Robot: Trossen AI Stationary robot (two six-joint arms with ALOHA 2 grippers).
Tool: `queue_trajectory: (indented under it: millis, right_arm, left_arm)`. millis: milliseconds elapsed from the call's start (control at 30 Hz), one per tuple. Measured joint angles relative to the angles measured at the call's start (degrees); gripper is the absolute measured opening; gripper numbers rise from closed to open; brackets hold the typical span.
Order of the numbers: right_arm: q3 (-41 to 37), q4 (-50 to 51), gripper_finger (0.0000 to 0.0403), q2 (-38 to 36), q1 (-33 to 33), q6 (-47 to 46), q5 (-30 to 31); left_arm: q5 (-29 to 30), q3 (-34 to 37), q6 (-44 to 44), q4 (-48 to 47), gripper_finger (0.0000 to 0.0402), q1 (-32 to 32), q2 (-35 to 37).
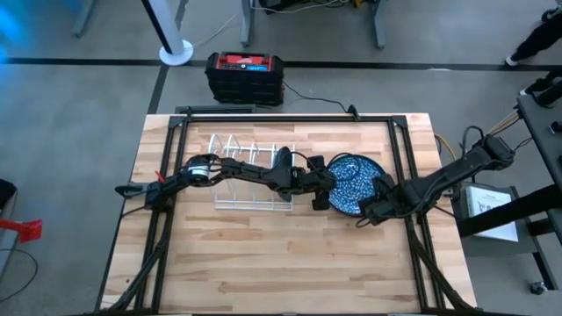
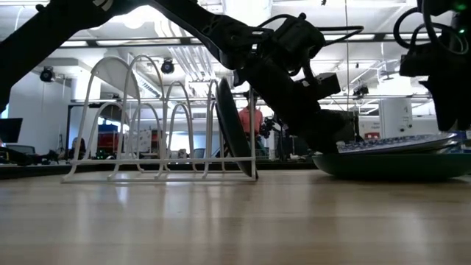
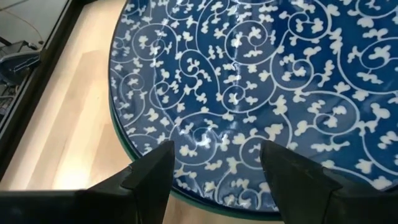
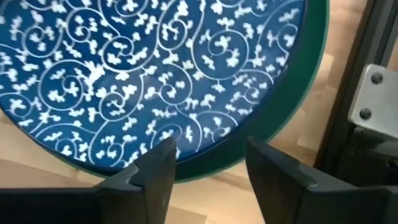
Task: Sort dishes
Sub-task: Put the blue patterned plate into the dish rack
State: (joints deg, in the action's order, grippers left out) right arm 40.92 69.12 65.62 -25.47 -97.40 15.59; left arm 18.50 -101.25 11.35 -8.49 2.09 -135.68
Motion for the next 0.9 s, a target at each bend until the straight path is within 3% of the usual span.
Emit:
queue_trajectory:
  millis: [200,500,733,900]
  right_arm:
    - [-0.22,-0.02,0.0203,1.37,-0.44,-3.15,2.78]
    - [-1.21,-1.39,0.0194,4.56,-0.42,-4.06,5.00]
    - [-5.01,-8.10,0.0191,5.40,-0.40,-5.67,5.50]
    - [-5.52,-9.01,0.0190,4.69,-0.55,-6.27,8.85]
  left_arm:
    - [0.00,0.02,0.02,-0.02,0.0232,0.00,-0.12]
    - [-0.20,0.09,0.09,0.11,0.0232,0.00,-0.12]
    - [-1.11,0.09,0.09,0.13,0.0232,0.02,-0.08]
    - [-1.63,0.14,0.14,0.45,0.0232,0.04,-0.11]
